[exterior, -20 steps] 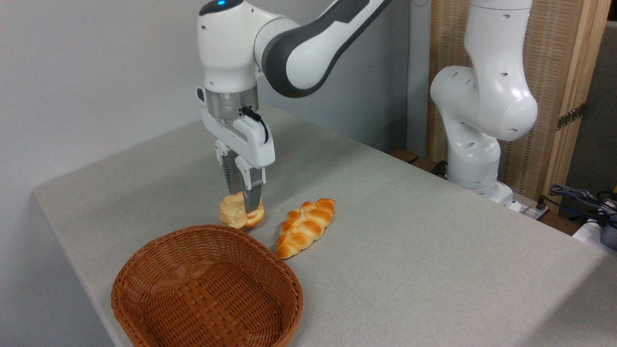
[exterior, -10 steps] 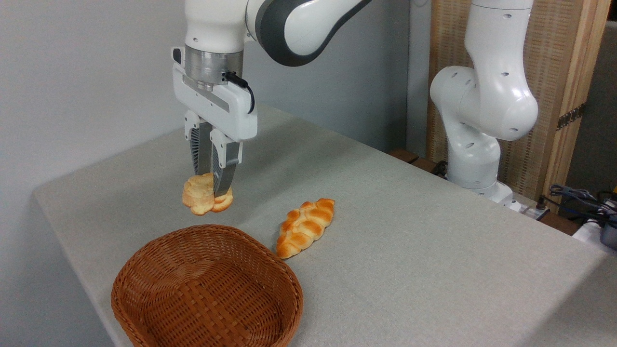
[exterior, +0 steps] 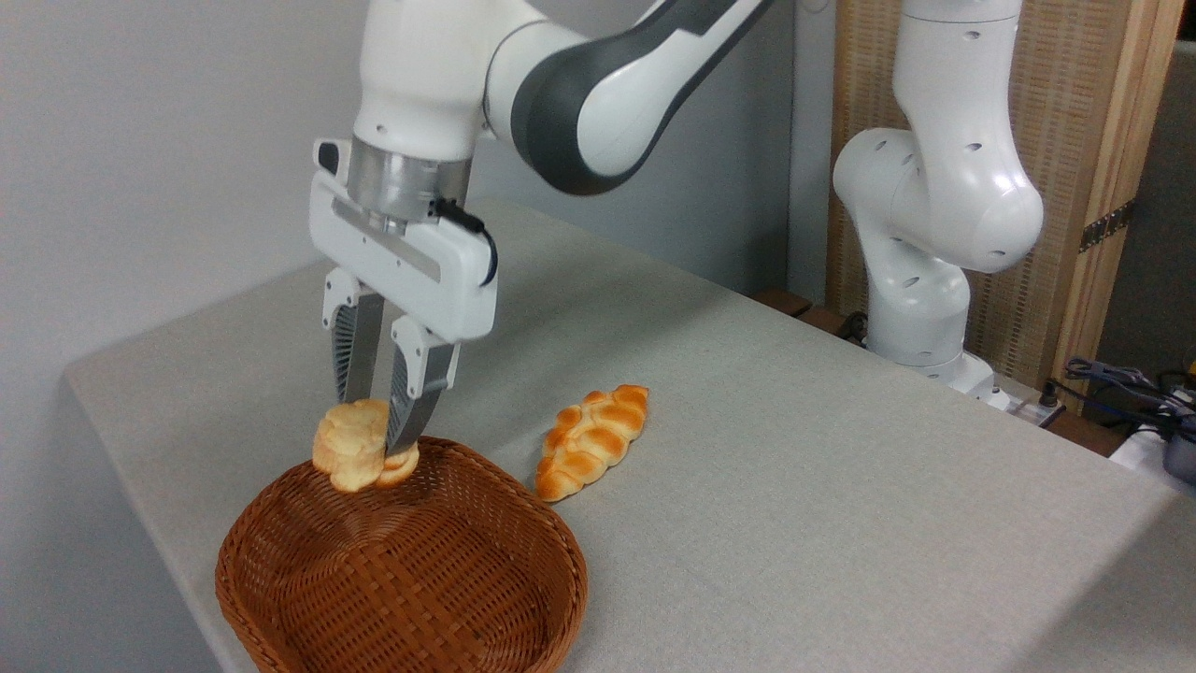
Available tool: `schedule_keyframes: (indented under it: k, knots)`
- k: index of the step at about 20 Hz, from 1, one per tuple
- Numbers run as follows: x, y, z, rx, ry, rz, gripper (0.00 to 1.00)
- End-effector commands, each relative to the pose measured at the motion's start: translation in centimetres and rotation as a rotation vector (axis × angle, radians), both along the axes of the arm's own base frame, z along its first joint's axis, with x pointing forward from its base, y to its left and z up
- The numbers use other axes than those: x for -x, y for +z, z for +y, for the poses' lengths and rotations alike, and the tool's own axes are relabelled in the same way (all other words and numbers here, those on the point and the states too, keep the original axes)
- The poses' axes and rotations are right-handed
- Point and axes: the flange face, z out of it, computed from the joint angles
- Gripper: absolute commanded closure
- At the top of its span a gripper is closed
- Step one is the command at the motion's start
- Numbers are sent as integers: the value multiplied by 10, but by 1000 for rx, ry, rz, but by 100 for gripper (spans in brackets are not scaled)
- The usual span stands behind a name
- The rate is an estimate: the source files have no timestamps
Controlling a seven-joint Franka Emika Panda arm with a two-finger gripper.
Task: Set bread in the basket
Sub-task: 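Lift the roll and carry it over the wicker basket, then open the gripper to release the roll into the basket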
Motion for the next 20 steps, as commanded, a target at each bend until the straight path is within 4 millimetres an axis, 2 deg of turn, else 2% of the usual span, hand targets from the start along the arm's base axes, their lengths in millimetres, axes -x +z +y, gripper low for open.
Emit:
schedule_keyframes:
  k: [1,13,15,19,20]
  knots:
    - [-6,0,1,10,-2,-18,0]
    - [-4,4,0,17,1,-24,0]
    - [-3,9,0,23,8,-29,0]
    - [9,37,2,42,27,-52,0]
    - [14,39,0,48,42,-25,0]
